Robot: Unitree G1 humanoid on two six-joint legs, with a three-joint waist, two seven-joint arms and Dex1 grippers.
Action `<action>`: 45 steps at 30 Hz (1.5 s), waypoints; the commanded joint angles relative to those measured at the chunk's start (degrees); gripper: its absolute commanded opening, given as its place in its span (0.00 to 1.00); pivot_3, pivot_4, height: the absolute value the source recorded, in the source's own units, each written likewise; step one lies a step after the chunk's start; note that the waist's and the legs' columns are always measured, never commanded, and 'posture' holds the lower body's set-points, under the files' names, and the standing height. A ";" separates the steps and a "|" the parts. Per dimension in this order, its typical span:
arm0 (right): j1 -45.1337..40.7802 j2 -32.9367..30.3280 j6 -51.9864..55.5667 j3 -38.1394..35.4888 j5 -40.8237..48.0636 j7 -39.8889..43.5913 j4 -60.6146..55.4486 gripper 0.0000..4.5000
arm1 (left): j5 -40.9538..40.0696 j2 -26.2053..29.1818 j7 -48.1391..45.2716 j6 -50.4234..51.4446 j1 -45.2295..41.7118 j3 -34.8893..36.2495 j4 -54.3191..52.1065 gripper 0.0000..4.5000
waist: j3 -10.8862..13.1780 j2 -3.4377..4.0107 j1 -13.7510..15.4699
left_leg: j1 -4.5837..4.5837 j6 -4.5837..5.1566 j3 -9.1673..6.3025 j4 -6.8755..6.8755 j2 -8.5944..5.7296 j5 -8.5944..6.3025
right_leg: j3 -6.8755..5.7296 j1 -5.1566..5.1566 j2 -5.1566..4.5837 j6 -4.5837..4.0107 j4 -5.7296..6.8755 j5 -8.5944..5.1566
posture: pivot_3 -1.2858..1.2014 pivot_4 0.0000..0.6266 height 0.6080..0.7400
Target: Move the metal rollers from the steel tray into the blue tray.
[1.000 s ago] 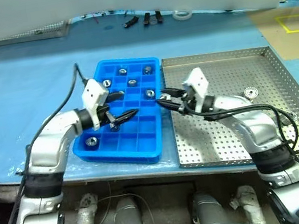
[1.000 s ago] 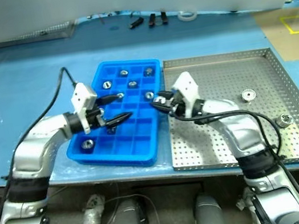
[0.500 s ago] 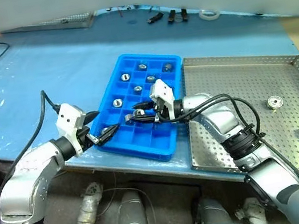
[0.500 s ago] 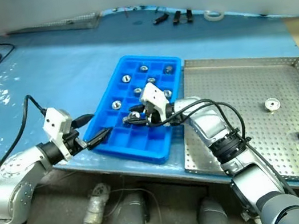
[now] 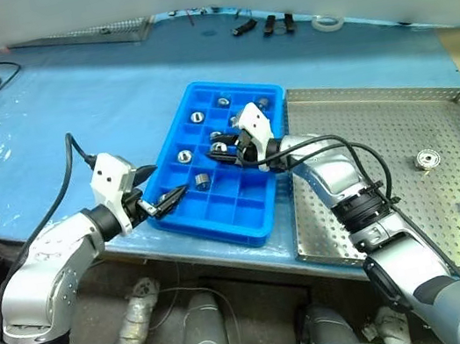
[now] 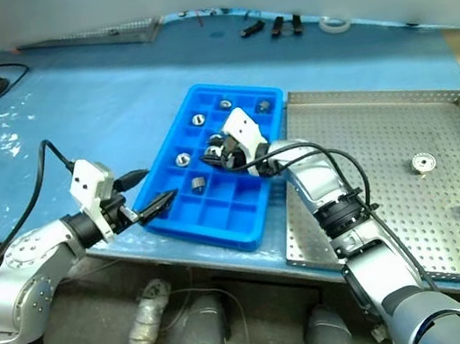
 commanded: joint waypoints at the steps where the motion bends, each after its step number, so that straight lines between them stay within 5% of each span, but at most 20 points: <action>1: -0.89 -0.15 -1.99 -1.05 -1.11 -1.21 1.10 0.36 | 0.12 0.74 -0.63 -1.81 -1.30 -0.60 0.18 1.00 | 0.00 0.00 -0.22 | 0.00 0.00 0.00 0.00 0.00 0.00 | 0.00 0.00 0.00 0.00 0.00 0.00 | 0.66 0.24 1.00; 3: -0.76 0.11 -1.67 -1.70 -0.66 -1.34 1.81 0.36 | 0.15 0.93 -0.89 -2.12 -1.87 -0.95 0.78 1.00 | 0.00 -0.01 -0.46 | 0.00 -0.01 0.00 0.00 0.00 0.01 | 0.00 -0.01 0.00 0.00 0.01 0.00 | 0.66 0.24 1.00; 4: -0.65 0.20 -1.50 -1.95 -0.26 -1.11 1.81 0.52 | 0.18 1.02 -1.04 -2.28 -2.16 -1.12 1.08 1.00 | 0.00 -0.01 -0.52 | 0.01 -0.02 0.00 0.00 0.01 0.01 | 0.00 -0.01 0.00 0.00 0.02 0.00 | 0.66 0.24 1.00; 11: -0.66 0.47 -1.79 -2.91 -1.95 -5.28 0.66 1.00 | 0.80 1.29 -2.54 -3.54 -5.13 -2.74 4.30 1.00 | -0.01 -0.01 -0.69 | 0.01 -0.03 0.00 0.02 -0.01 0.02 | 0.00 -0.01 0.02 0.01 0.04 0.01 | 0.63 0.24 1.00; 18: 0.51 -3.17 1.48 -8.38 -0.62 -9.46 -7.04 1.00 | 3.14 -1.12 -7.23 -8.62 -14.12 -8.60 14.43 1.00 | -0.01 -0.01 -1.50 | 0.02 -0.07 0.01 0.07 -0.11 0.05 | 0.06 0.02 0.02 0.07 0.09 0.05 | 0.56 0.24 1.00; 31: 12.10 -9.69 13.12 -28.56 -0.46 -30.05 -20.64 1.00 | 11.26 -18.27 -18.61 -26.57 -36.72 -19.19 45.41 1.00 | -0.05 -0.08 -8.28 | 0.05 0.10 0.11 0.20 -0.30 0.01 | 0.28 0.07 0.01 0.49 0.03 0.34 | 0.43 0.24 1.00; 37: 12.40 -7.50 15.84 -33.66 -0.01 -37.93 -17.33 1.00 | 12.39 -22.42 -19.94 -28.98 -38.78 -19.40 48.62 1.00 | -0.05 -0.07 -10.95 | 0.19 0.39 0.40 0.23 -0.28 -0.16 | 0.26 0.04 -0.01 0.26 0.02 0.21 | 0.42 0.24 1.00; 45: 11.57 -6.74 13.23 -34.13 -1.25 -42.93 -8.17 1.00 | 12.50 -21.29 -19.14 -27.33 -35.48 -18.44 45.37 1.00 | -0.06 -0.04 -10.81 | 0.12 0.96 0.48 0.62 -0.27 -0.31 | 0.30 0.10 -0.09 0.19 0.03 0.23 | 0.44 0.24 1.00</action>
